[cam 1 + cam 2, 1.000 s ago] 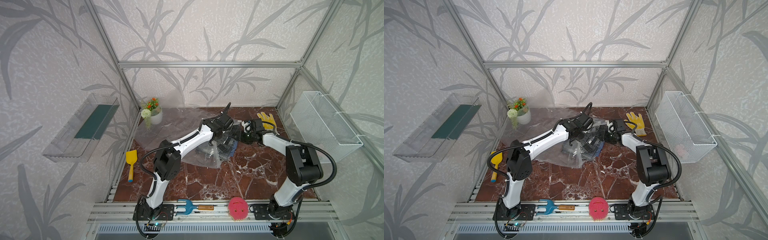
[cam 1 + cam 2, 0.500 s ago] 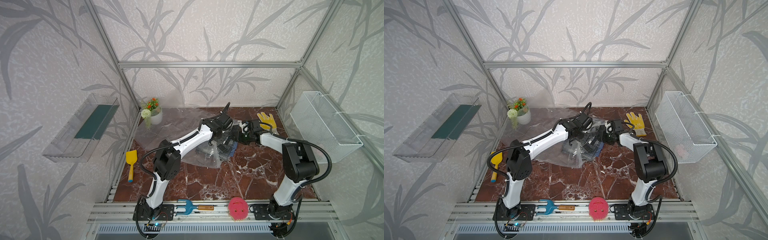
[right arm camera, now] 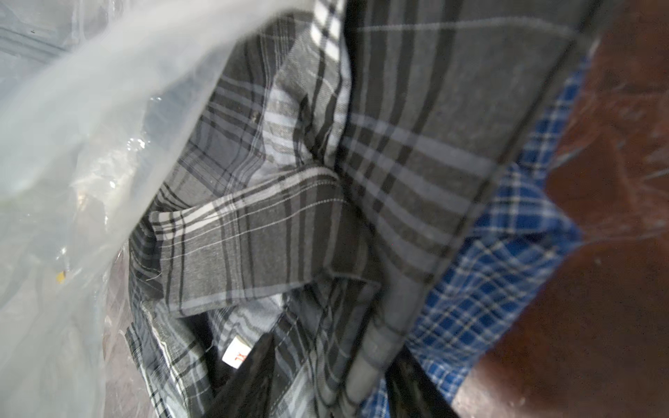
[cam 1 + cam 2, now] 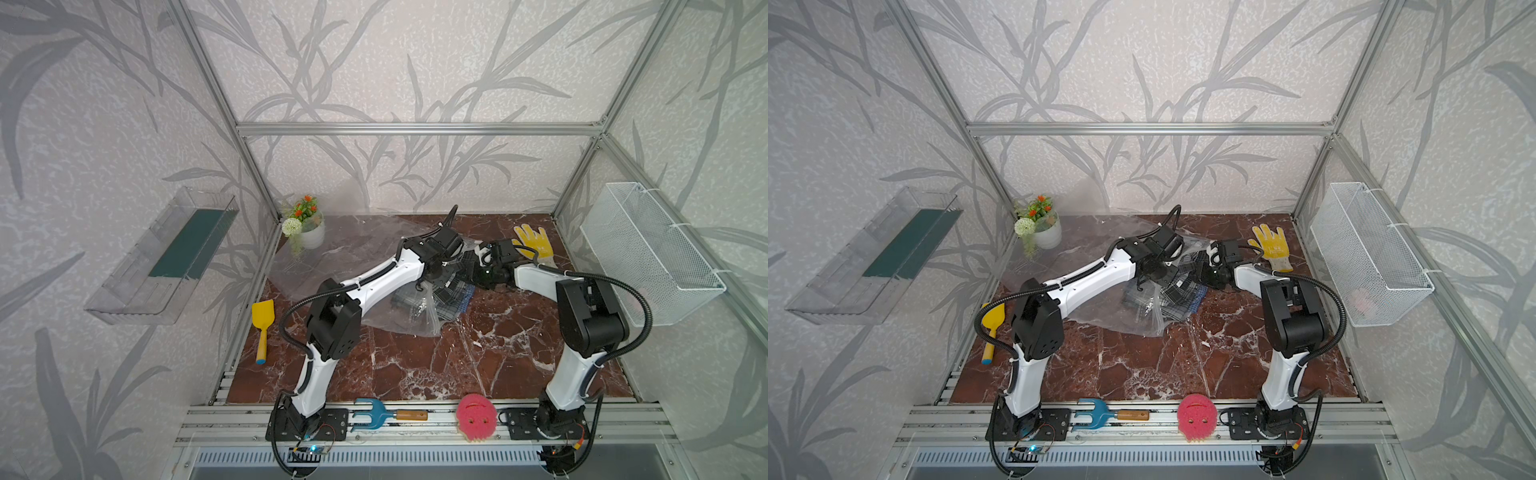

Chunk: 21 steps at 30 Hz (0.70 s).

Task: Take the shirt out of the vacuum bag
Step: Take out the shirt from the vacuum bag.

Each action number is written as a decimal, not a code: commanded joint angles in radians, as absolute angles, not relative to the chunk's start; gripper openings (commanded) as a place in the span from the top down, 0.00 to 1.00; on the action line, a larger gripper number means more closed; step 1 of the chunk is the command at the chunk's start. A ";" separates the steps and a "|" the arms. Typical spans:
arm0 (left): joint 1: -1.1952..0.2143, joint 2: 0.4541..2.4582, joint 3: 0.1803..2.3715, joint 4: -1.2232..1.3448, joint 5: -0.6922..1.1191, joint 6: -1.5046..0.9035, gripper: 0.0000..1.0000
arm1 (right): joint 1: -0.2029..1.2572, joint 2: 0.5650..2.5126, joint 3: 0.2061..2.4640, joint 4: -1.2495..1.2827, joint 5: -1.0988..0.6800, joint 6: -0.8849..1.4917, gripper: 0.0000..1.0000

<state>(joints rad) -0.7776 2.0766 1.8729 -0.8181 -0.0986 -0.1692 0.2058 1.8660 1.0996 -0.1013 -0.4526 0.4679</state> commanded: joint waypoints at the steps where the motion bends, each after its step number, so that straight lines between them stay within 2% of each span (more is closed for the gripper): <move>1: -0.771 2.036 1.860 -0.822 -0.097 -0.182 1.00 | 0.213 1.873 1.130 -0.106 -0.447 0.472 0.52; 8: -0.764 2.027 1.844 -0.813 -0.087 -0.183 1.00 | 0.233 1.831 1.157 -0.175 -0.391 0.456 0.60; 13: -0.762 2.025 1.844 -0.812 -0.080 -0.184 1.00 | 0.242 1.855 1.166 -0.195 -0.380 0.463 0.59; 17: -0.759 2.017 1.829 -0.810 -0.083 -0.183 1.00 | 0.264 1.828 1.194 -0.278 -0.299 0.433 0.54; 21: -0.759 2.019 1.827 -0.804 -0.071 -0.187 1.00 | 0.298 1.792 1.220 -0.331 -0.229 0.404 0.52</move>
